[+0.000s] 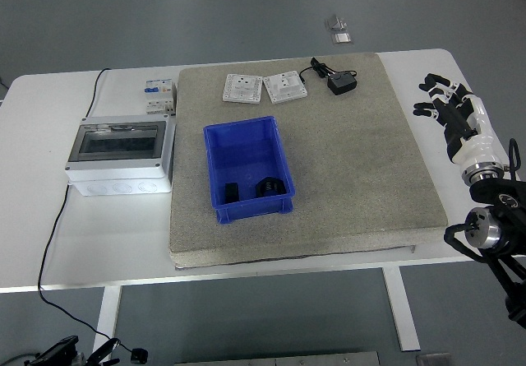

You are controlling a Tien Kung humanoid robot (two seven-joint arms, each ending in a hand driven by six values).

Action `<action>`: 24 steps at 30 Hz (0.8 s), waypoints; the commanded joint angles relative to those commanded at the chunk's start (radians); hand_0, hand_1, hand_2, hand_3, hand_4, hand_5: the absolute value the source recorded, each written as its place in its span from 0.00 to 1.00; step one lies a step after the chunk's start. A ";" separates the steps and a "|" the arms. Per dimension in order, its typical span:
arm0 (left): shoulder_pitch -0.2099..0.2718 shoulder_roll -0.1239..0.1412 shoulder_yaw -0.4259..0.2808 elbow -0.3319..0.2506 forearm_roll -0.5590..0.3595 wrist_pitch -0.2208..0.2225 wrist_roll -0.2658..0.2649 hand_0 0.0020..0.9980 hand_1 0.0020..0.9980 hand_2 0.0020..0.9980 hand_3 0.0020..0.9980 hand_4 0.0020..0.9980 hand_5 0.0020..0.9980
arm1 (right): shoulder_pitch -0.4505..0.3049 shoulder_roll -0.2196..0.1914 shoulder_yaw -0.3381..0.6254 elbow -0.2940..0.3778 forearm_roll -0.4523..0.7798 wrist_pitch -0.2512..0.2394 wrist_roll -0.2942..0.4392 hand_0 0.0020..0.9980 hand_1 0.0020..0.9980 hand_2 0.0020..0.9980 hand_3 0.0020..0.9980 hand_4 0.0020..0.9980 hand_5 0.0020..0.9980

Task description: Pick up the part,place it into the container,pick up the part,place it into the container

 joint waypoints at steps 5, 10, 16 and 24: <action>0.007 0.000 0.004 0.001 -0.015 0.009 -0.009 0.63 0.71 0.75 0.68 0.71 0.61 | 0.021 -0.007 -0.021 0.002 -0.009 0.011 -0.002 0.45 0.41 0.61 0.62 0.70 0.34; 0.012 -0.007 -0.016 -0.001 -0.002 0.018 -0.012 0.63 0.71 0.75 0.68 0.71 0.59 | 0.027 -0.007 -0.025 0.001 -0.010 0.029 -0.001 0.45 0.41 0.58 0.63 0.70 0.33; 0.015 -0.015 -0.028 -0.001 0.002 0.021 -0.019 0.63 0.71 0.74 0.66 0.70 0.58 | 0.032 -0.007 -0.056 0.001 -0.006 0.051 -0.003 0.47 0.41 0.64 0.63 0.71 0.32; 0.014 -0.022 -0.030 -0.003 -0.003 0.027 -0.022 0.62 0.70 0.74 0.63 0.65 0.54 | 0.045 0.007 -0.118 0.001 -0.073 0.083 -0.031 0.47 0.45 0.72 0.66 0.70 0.32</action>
